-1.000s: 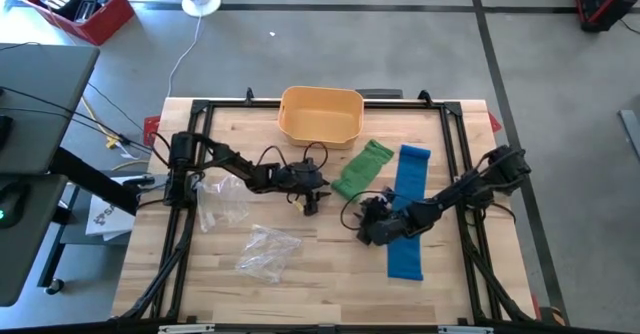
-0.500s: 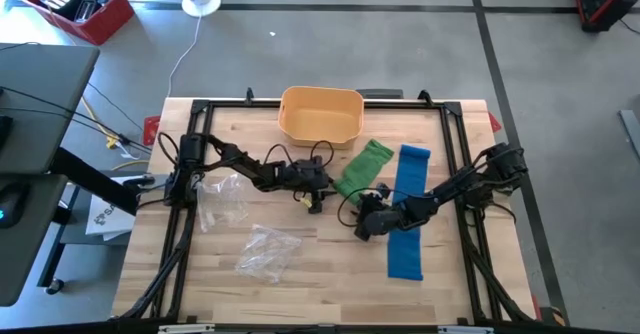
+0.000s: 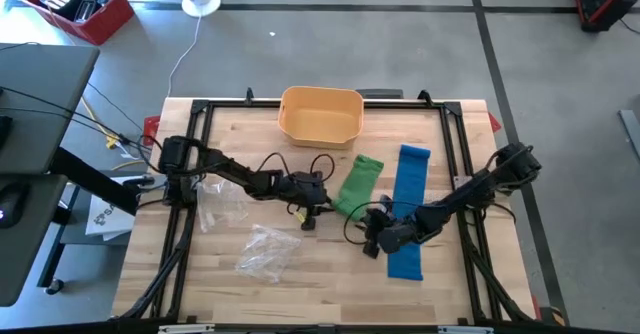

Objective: Roll bandage
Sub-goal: Roll the green bandage

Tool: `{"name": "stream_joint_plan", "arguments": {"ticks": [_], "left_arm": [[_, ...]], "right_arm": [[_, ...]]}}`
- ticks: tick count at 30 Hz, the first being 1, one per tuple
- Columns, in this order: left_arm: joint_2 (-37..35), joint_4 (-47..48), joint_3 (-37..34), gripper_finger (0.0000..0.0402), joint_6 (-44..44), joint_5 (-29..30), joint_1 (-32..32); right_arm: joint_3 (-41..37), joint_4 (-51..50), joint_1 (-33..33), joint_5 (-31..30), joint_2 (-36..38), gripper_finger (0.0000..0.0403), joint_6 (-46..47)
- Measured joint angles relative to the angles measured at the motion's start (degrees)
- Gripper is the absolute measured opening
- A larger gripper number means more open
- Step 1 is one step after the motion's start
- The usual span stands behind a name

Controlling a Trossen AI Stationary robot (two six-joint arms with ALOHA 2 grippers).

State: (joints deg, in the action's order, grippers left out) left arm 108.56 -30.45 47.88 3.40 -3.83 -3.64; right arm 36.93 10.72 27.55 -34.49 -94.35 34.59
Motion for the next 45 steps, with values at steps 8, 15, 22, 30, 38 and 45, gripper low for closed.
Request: {"name": "stream_joint_plan", "arguments": {"ticks": [8, 15, 22, 30, 38, 45], "left_arm": [[-6.4, 1.0, 0.0, 0.0007, -1.2, 3.0, -6.1], [-16.7, 2.2, 0.4, 0.0004, 1.3, 14.9, -12.7], [-23.5, -1.4, 0.5, 0.0002, -3.0, 16.1, -18.5], [-22.3, -6.5, 0.4, 0.0001, -16.6, 20.6, -21.1], [-15.0, 7.4, 0.2, 0.0001, -16.4, 28.6, -9.2], [-5.0, 7.5, 0.2, 0.0003, -15.3, 28.4, -3.6]], "right_arm": [[0.0, -1.9, 5.2, -1.8, 6.9, 0.0076, -1.5], [0.4, -0.8, 9.2, -2.7, 16.6, 0.0111, -2.8], [0.3, 5.5, 14.7, 6.8, 25.9, 0.0133, -12.5], [0.2, 14.4, 20.3, 8.6, 26.6, 0.0133, -24.1], [0.1, 6.2, 14.7, 14.1, 21.6, 0.0133, -8.2], [0.1, 6.6, 2.2, 24.3, 8.6, 0.0133, -9.9]]}}
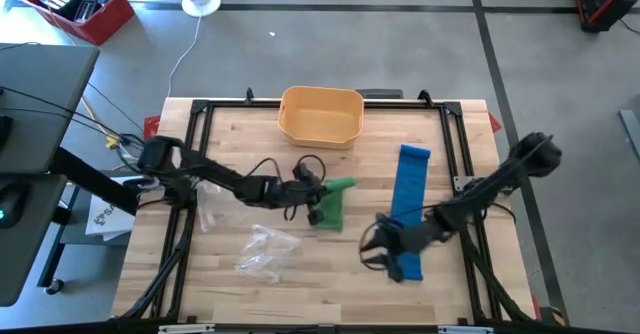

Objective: Roll bandage
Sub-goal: Roll the green bandage

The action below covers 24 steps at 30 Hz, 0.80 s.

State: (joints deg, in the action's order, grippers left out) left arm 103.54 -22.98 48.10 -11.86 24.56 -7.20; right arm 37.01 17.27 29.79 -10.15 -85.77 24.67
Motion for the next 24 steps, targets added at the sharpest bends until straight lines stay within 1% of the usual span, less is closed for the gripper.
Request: {"name": "stream_joint_plan", "arguments": {"ticks": [3, 6, 11, 13, 16, 19, 20, 22, 24], "left_arm": [[2.1, 0.3, 0.0, 0.0003, 0.0, 0.0, 0.5], [2.5, 1.1, 0.0, 0.0004, 0.0, 0.1, 0.3], [2.3, 1.0, 0.0, 0.0004, 0.0, 0.4, -0.1], [2.2, 1.6, 0.0, 0.0005, 0.0, 0.5, -0.1], [1.9, 4.1, 0.0, 0.0005, 0.0, 1.5, -0.1], [0.3, 9.2, 0.0, 0.0005, -0.8, 3.6, -0.7], [-0.4, 11.2, 0.0, 0.0005, -1.0, 4.9, -1.0], [-2.0, 14.9, 0.0, 0.0005, -1.0, 7.2, -1.7], [-3.9, 17.6, 0.0, 0.0005, -0.5, 8.3, -2.4]], "right_arm": [[0.0, 3.1, -5.6, 1.5, -5.9, 0.0133, -5.5], [0.1, 8.4, -10.4, 2.5, -10.8, 0.0133, -10.2], [3.9, 9.9, -14.0, 5.2, -17.7, 0.0133, -18.3], [6.4, 8.1, -15.0, 4.9, -20.3, 0.0133, -20.1], [10.4, 3.0, -16.9, 0.7, -23.9, 0.0133, -18.6], [14.8, -3.6, -18.7, 3.2, -26.5, 0.0130, -17.5], [15.8, -5.2, -19.0, 3.9, -27.4, 0.0124, -17.1], [16.9, -7.3, -19.2, 4.6, -27.8, 0.0096, -17.0], [16.9, -8.0, -18.5, 4.0, -26.8, 0.0047, -17.0]]}}
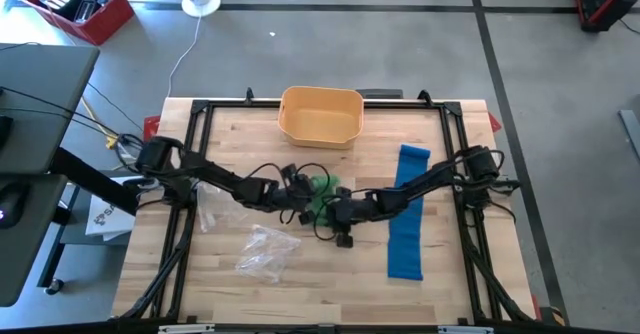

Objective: Roll bandage
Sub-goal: Roll the green bandage

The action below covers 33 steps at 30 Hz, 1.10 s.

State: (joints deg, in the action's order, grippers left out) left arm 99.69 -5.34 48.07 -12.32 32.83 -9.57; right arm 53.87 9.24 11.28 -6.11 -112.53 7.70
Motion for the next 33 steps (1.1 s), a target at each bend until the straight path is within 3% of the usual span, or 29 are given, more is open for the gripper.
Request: {"name": "stream_joint_plan", "arguments": {"ticks": [2, 10, 15, 17, 20, 28, 33], "left_arm": [[-1.5, 1.6, 0.0, 0.0005, 1.1, 0.6, -0.8], [-4.4, 2.5, 0.0, 0.0005, 6.8, -0.1, -4.8], [-4.4, -3.7, 0.0, 0.0005, 9.9, -10.0, -6.7], [-4.4, -6.1, 0.0, 0.0005, 10.5, -13.3, -7.5], [-4.4, -9.1, 0.0, 0.0005, 10.7, -13.1, -8.3], [-4.4, -20.0, -0.1, 0.0005, 11.4, -9.1, -8.0], [-6.1, -35.2, -4.9, 0.0005, 9.3, -11.8, -7.5]], "right_arm": [[-0.1, -3.4, 1.2, -2.0, 2.4, 0.0013, -0.1], [-0.3, -12.7, 13.7, -13.5, 22.2, 0.0005, 4.2], [-0.4, -14.6, 22.1, -27.8, 33.0, 0.0002, 5.4], [-0.4, -16.8, 23.8, -30.3, 35.3, 0.0002, 7.2], [-0.4, -17.4, 24.8, -29.9, 36.2, 0.0001, 8.7], [-0.4, -17.6, 26.1, -12.0, 26.6, 0.0001, 15.6], [-0.4, -21.0, 28.0, -10.9, 18.4, 0.0000, 23.9]]}}
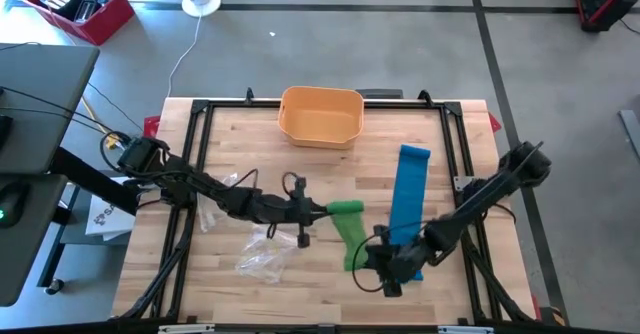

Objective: Roll bandage
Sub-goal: Roll the green bandage

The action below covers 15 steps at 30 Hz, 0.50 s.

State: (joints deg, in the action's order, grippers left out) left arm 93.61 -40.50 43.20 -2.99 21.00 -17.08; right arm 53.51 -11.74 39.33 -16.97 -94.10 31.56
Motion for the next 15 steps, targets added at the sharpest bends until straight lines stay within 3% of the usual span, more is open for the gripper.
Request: {"name": "stream_joint_plan", "arguments": {"ticks": [5, 9, 11, 15], "left_arm": [[-4.0, -18.0, -8.9, 0.0005, -5.8, -1.1, 0.2], [-5.6, -26.9, -14.9, 0.0005, -7.0, 5.4, 0.2], [-5.4, -30.1, -16.4, 0.0005, -6.9, 8.3, 0.8], [-4.0, -28.2, -16.6, 0.0005, -5.4, 8.4, 2.8]], "right_arm": [[0.0, 0.6, 1.0, 0.3, -7.2, 0.0000, 6.2], [0.0, 5.2, 0.9, 2.3, -8.6, 0.0000, 6.0], [0.0, 8.5, 0.7, 2.4, -7.7, 0.0000, 2.7], [0.0, 12.4, -0.5, 1.2, -3.2, 0.0000, -4.2]]}}
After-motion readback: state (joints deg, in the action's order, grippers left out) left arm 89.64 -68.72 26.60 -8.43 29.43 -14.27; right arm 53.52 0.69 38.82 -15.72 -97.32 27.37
